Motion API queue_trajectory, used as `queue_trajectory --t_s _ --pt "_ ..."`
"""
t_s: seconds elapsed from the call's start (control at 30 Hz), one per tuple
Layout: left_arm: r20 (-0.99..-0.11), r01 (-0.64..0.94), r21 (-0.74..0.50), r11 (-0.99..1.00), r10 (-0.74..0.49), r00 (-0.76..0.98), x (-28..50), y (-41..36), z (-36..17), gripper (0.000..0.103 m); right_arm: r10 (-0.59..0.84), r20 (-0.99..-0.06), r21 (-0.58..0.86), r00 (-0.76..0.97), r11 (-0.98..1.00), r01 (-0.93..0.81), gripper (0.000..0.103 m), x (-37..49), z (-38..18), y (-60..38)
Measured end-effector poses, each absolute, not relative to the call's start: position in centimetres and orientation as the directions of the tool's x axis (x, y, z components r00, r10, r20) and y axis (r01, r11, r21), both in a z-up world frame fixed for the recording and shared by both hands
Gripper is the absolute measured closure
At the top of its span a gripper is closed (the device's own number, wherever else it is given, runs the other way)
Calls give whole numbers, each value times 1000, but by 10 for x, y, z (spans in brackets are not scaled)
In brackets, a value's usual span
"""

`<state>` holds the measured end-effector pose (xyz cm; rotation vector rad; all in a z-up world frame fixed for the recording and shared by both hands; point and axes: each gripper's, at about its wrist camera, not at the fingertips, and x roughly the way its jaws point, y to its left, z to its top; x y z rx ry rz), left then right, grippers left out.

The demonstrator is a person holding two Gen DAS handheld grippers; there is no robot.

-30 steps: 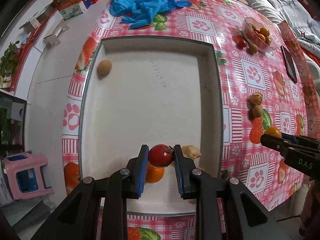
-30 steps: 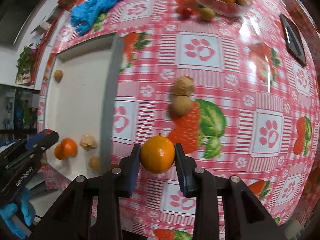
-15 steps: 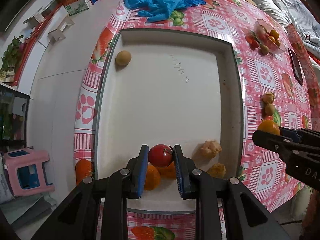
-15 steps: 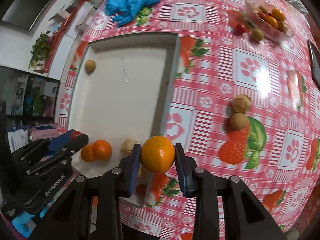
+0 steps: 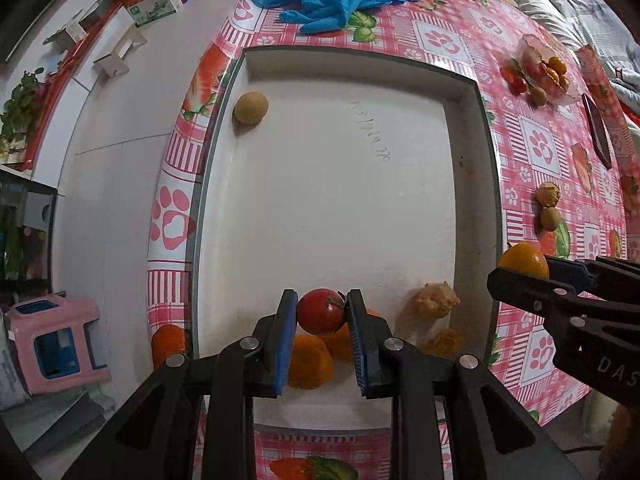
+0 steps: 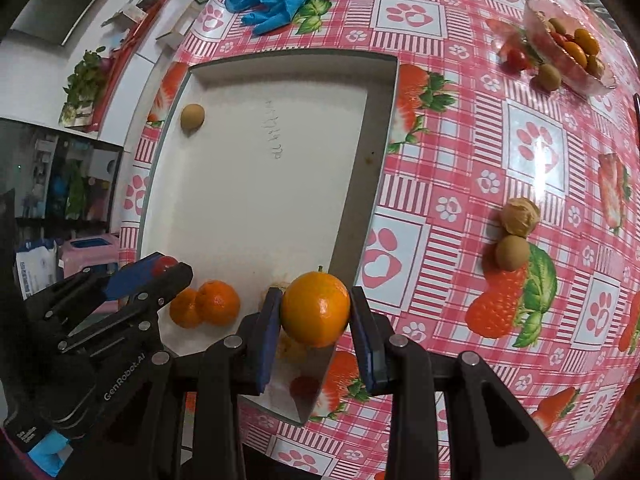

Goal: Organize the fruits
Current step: 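Lower the tomato and the orange into the tray and open both grippers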

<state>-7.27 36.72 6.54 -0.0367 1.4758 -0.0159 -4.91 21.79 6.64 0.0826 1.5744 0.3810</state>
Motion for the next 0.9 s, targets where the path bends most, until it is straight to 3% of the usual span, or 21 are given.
queue_trajectory --t_s 0.9 --pt "-998 42 -37 998 -39 41 -71 365 47 76 291 -946 312 -140 936 -164 64 -55 36 244"
